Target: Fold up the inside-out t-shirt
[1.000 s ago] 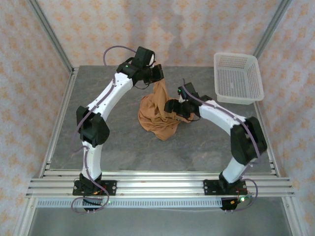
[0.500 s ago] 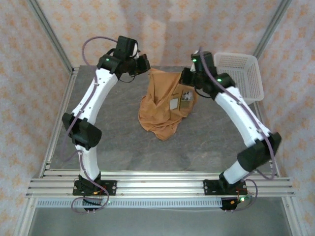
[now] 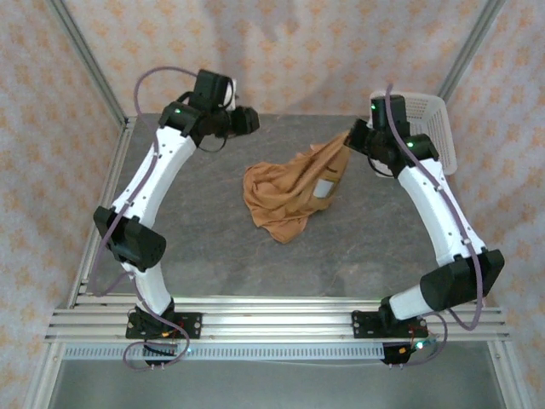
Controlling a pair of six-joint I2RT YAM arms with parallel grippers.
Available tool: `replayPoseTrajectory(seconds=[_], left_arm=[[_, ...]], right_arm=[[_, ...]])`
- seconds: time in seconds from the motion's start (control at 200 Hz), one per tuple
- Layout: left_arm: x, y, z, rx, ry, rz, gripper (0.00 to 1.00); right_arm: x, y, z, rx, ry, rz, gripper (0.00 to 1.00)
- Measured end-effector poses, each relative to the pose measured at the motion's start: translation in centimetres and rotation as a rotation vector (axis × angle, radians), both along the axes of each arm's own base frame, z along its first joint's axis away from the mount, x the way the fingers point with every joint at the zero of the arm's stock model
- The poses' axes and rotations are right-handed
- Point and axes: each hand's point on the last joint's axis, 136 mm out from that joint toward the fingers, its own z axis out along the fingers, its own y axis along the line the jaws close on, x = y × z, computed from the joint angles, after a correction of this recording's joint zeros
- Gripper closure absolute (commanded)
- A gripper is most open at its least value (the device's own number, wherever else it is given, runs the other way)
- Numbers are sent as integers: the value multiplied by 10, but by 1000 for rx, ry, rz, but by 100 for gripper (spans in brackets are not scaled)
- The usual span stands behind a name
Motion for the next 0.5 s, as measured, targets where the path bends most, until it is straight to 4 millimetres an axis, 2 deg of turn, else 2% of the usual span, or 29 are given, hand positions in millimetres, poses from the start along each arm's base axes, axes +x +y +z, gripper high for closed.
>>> replayPoseTrajectory(seconds=[0.015,0.02,0.125,0.145,0.15,0.16,0.22,0.32,0.39,0.5], left_arm=[[-3,1,-15,12,31,-1,59],[-3,1,-15,12,31,-1,59],[-31,12,-106,80,225,2,60],[-35,12,-116,86,248,2,60],[-39,14,-126,92,270,4,60],[-43,15,-134,97,286,3,60],[-61,18,-168,104,371,6,61],[-77,18,-198,93,431,5,61],[-81,12,-208,75,432,1,60],[-87,-9,-217,29,424,-22,60]], right_arm=[[1,-12,-14,0,31,-35,100],[1,-12,-14,0,31,-35,100],[-1,-58,-71,3,174,-167,100],[-2,-62,-78,4,190,-178,100],[-2,-62,-79,4,193,-180,100],[-2,-64,-82,6,200,-185,100],[-3,-65,-94,15,231,-192,100],[-1,-58,-95,38,228,-173,100],[2,-53,-92,52,213,-161,100],[4,-50,-90,66,202,-151,100]])
